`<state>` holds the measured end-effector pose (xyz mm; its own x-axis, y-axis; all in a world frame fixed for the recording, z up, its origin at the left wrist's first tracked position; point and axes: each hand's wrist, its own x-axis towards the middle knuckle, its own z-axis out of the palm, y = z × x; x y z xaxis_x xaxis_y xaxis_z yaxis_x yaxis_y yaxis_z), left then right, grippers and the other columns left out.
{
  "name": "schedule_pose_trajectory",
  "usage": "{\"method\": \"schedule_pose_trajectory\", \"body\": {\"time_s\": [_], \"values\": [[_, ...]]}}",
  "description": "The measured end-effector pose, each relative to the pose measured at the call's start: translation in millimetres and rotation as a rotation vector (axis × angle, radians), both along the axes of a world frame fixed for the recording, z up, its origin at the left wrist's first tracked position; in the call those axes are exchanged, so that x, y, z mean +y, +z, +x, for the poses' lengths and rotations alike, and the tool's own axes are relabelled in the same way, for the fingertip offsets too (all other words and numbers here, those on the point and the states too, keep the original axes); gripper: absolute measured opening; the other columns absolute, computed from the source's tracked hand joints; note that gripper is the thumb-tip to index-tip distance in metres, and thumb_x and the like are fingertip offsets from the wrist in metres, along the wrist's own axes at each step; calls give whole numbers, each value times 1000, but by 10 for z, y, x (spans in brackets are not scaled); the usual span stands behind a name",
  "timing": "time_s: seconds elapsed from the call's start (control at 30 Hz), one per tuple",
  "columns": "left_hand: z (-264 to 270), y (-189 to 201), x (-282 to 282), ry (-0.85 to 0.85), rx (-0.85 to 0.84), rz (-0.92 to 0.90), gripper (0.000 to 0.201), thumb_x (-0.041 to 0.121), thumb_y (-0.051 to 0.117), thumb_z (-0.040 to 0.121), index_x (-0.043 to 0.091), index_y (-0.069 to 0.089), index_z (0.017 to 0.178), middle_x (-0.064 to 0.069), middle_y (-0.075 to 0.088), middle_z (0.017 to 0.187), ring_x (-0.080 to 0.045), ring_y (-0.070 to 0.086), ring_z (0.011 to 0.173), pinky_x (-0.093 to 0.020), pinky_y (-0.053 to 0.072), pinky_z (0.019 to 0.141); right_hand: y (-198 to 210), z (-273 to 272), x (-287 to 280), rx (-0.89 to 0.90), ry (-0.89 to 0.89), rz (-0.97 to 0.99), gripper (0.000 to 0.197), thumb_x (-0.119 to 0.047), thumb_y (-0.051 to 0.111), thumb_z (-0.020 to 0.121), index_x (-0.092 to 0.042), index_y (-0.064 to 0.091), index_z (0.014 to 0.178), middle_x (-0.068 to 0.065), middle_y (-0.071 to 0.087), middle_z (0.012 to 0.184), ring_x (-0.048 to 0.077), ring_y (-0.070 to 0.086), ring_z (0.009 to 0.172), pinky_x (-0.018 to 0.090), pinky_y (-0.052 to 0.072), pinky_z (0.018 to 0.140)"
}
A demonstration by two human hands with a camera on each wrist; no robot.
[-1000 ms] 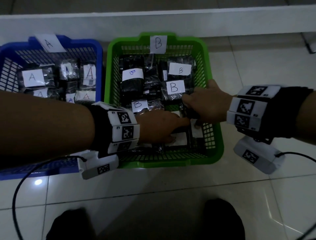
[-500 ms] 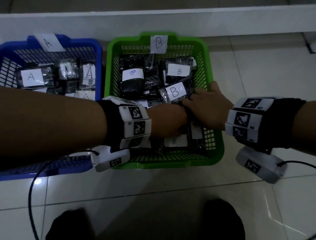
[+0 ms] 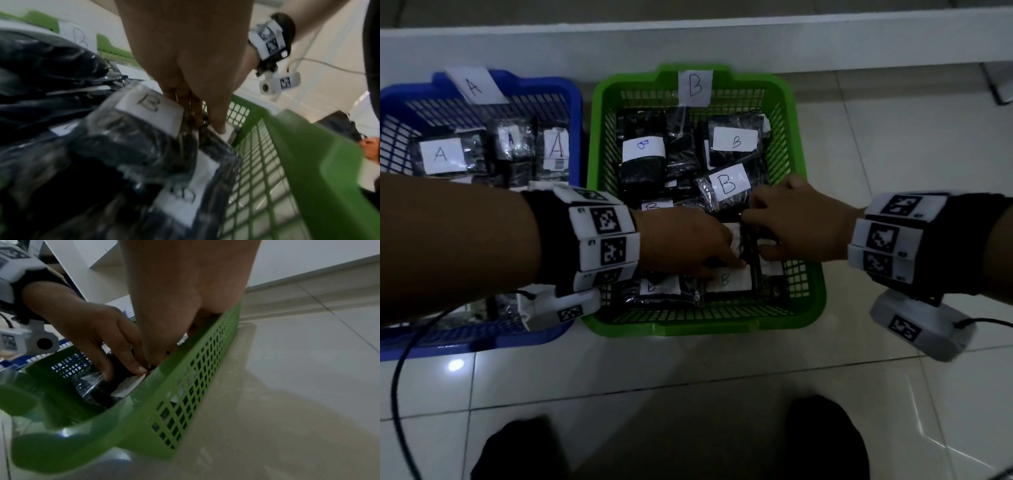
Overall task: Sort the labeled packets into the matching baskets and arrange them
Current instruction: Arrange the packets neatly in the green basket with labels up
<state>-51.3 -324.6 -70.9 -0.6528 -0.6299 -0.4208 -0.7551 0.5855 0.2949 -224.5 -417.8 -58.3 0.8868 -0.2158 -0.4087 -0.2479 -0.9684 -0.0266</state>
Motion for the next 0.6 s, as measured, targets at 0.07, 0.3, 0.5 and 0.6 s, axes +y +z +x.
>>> {"method": "schedule_pose_trajectory", "body": {"time_s": [0.07,0.3,0.5,0.6], "values": [[-8,5,-32,-25,-12,-19,47,37,47,96,33,39,142,1,54,127,-18,52,115,-27,40,90,-13,-2,-27,7,0,5,31,-42,52,88,-24,48,113,-1,52,114,20,53,103,35,17,96],[-68,-22,-88,-68,-105,13,45,39,43,96,37,37,141,0,58,122,-19,55,106,-28,41,80,4,91,-66,-79,-159,261,33,-36,70,77,-29,41,89,-6,46,100,16,50,96,33,22,89],[-102,-94,-99,-109,-126,14,45,35,43,96,28,42,140,-3,49,131,-23,51,117,-36,47,92,78,211,-101,21,-148,366,34,-27,74,75,-24,41,80,-1,50,95,12,41,88,28,30,74],[-175,-94,-76,-97,-178,11,43,34,46,94,18,49,133,-6,48,127,-26,51,115,-37,47,90,25,250,-68,28,-136,335,35,-26,74,76,-25,39,79,0,48,94,14,41,86,27,31,70]]}}
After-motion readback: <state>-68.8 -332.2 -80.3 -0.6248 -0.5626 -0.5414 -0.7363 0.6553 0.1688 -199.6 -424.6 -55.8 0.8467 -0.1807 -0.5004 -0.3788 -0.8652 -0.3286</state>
